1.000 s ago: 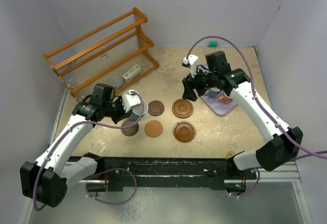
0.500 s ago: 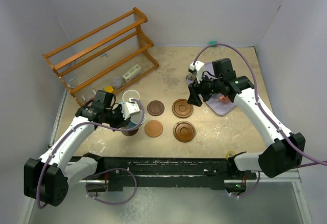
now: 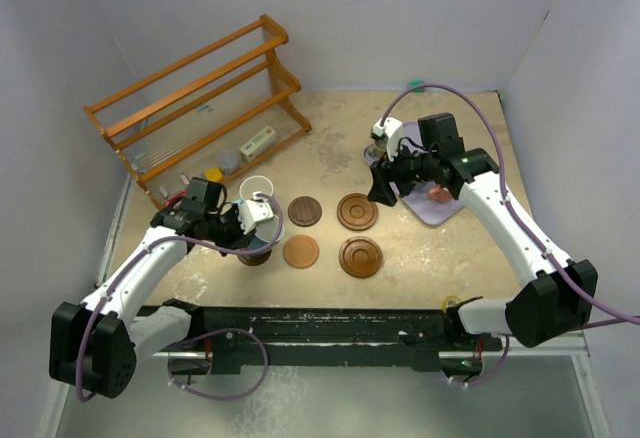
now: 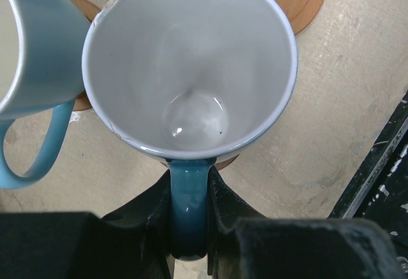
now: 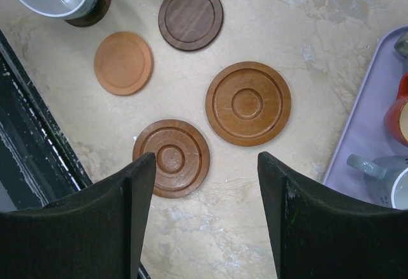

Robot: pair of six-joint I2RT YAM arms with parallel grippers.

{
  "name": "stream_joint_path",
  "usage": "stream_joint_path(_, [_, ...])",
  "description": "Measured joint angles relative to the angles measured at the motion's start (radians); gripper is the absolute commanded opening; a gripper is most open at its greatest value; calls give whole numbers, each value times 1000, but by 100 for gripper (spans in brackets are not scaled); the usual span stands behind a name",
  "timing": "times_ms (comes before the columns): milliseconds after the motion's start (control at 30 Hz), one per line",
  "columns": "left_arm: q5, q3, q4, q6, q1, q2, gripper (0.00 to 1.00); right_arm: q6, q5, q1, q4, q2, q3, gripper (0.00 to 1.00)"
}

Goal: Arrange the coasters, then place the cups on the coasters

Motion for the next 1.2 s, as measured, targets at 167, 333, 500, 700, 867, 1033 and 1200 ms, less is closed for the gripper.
stream_joint_path(167, [0,0,5,3,0,5,3,-3,0,0,0,0,0,67])
stream_joint_path(333, [0,0,4,18,0,5,6,-4,0,0,0,0,0,68])
stream_joint_path(500, [0,0,0,31,0,7,13,-5,0,-1,0,0,0,68])
stream_joint_path(700, [-15,0,-15,47,0,8,20,-8,0,-3,0,0,0,68])
stream_joint_path(867, [-46,0,-50,61,1,11,22,-14,0,-5,-2,6,0,68])
stream_joint_path(1033, [-61,0,-69,70,1,11,25,-21,-1,-5,-5,6,0,68])
stream_joint_path(1200, [-75,0,-88,86,3,11,27,-27,-3,-5,-7,6,0,68])
